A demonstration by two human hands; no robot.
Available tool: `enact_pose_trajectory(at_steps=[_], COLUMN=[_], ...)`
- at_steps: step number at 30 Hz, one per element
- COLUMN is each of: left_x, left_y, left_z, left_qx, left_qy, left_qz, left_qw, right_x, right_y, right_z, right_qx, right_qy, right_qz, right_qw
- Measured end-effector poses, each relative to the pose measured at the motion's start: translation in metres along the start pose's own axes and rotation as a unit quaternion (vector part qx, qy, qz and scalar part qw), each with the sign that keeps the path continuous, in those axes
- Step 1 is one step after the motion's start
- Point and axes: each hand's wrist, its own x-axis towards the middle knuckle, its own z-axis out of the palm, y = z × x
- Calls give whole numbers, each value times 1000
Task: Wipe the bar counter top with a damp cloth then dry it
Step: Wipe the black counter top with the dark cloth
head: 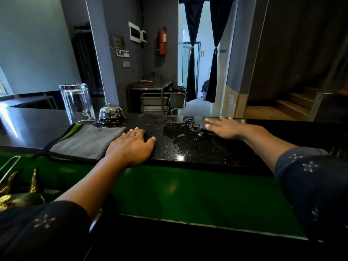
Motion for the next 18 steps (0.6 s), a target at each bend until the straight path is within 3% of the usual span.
enact_pose_trajectory(at_steps=[6,12,15,18], left_x=[4,7,7,6], left_y=[-7,-5,-4,-4], left_z=[4,8,7,5], left_qx=[-7,-3,-2,0], left_qy=[-8,-1,1,-1], left_qz=[12,5,5,9], left_qw=[1000,1000,1000,1000], right_x=[-65,-42,-22,-17], right_y=[15,55,31,-14], right_z=[5,-4,-4,3], right_qx=[-25,-12,-6,-4], right_qy=[-7,-1,4,16], right_qz=[-86,34,82,50], right_qw=[996,999,997,999])
